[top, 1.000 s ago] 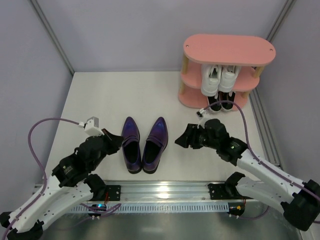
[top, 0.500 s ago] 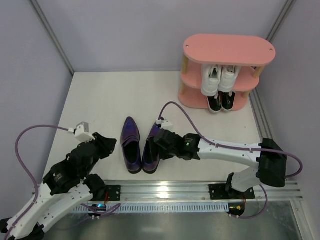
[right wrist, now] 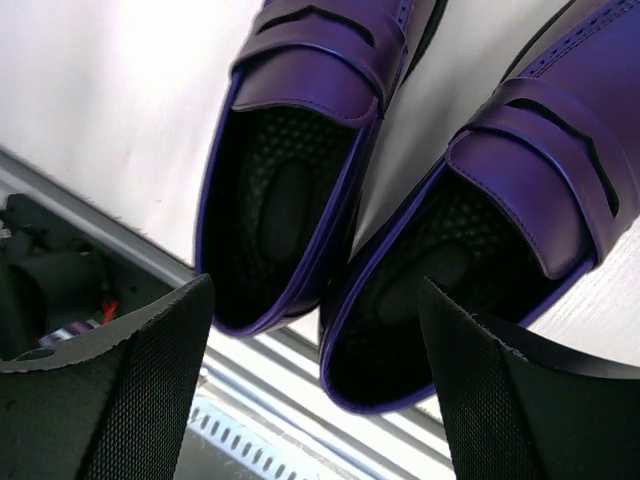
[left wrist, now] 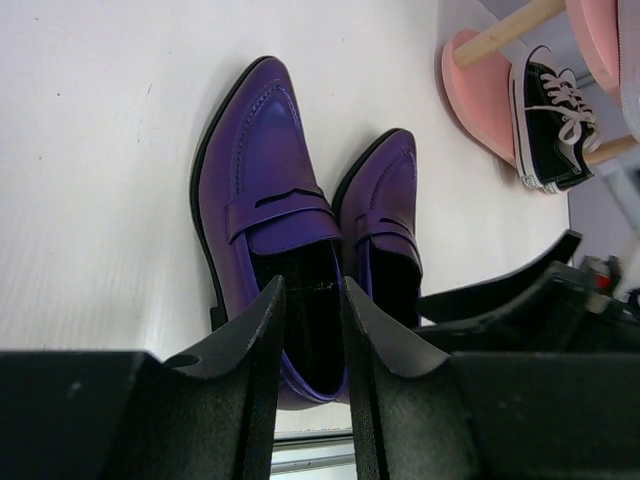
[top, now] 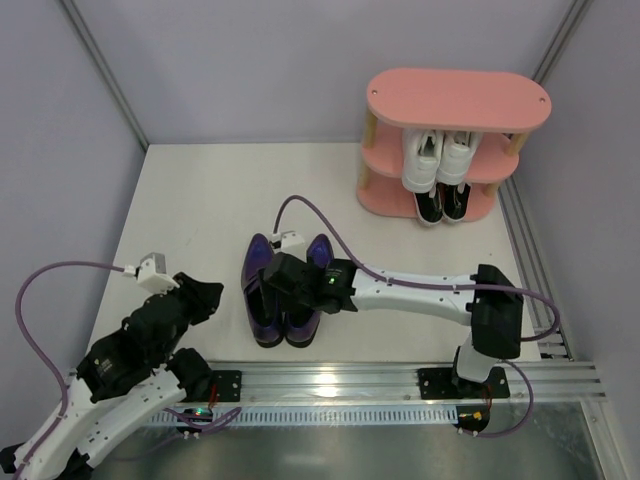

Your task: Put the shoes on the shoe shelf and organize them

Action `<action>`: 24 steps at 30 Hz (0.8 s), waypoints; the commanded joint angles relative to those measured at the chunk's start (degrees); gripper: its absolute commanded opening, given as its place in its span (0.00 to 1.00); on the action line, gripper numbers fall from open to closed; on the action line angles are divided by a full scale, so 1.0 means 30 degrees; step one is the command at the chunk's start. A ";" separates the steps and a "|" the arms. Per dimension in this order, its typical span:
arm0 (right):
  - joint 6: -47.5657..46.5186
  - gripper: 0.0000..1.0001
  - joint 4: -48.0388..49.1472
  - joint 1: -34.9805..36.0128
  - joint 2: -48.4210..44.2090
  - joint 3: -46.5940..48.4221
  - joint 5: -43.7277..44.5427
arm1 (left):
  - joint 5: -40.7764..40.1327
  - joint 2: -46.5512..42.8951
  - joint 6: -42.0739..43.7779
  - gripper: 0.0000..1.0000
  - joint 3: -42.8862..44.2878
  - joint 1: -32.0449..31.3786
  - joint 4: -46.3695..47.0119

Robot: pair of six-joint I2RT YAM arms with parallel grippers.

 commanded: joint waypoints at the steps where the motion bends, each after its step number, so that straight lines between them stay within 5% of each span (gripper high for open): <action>1: -0.0627 0.84 -0.1091 0.0064 0.1443 0.0938 0.0779 | -0.0908 -0.0822 -0.0301 0.29 0.0472 0.0054 -0.0775; 7: -0.0979 0.81 -0.0889 0.0093 0.3788 0.1496 0.0255 | -0.1231 -0.1791 -0.0564 0.29 0.0355 0.0054 -0.1537; 9: -0.1330 0.68 -0.0770 0.0035 0.4286 0.1554 0.0165 | -0.1173 -0.2026 -0.0653 0.29 0.0355 0.0054 -0.1568; 10: -0.1534 0.58 -0.0770 -0.0023 0.4549 0.1525 -0.0067 | -0.1144 -0.2084 -0.0653 0.29 0.0384 0.0054 -0.1568; 11: -0.2000 0.34 -0.0857 -0.0111 0.4581 0.1496 -0.0156 | -0.1143 -0.2114 -0.0653 0.29 0.0384 0.0054 -0.1597; 13: -0.2500 0.05 -0.0946 -0.0549 0.4349 0.0971 -0.0187 | -0.1143 -0.2173 -0.0711 0.29 0.0442 0.0054 -0.1684; 24: -0.7042 0.04 -0.2030 -0.4885 -0.1917 -0.4241 -0.0126 | -0.0705 -0.1501 -0.0771 0.25 0.0062 0.0055 -0.0427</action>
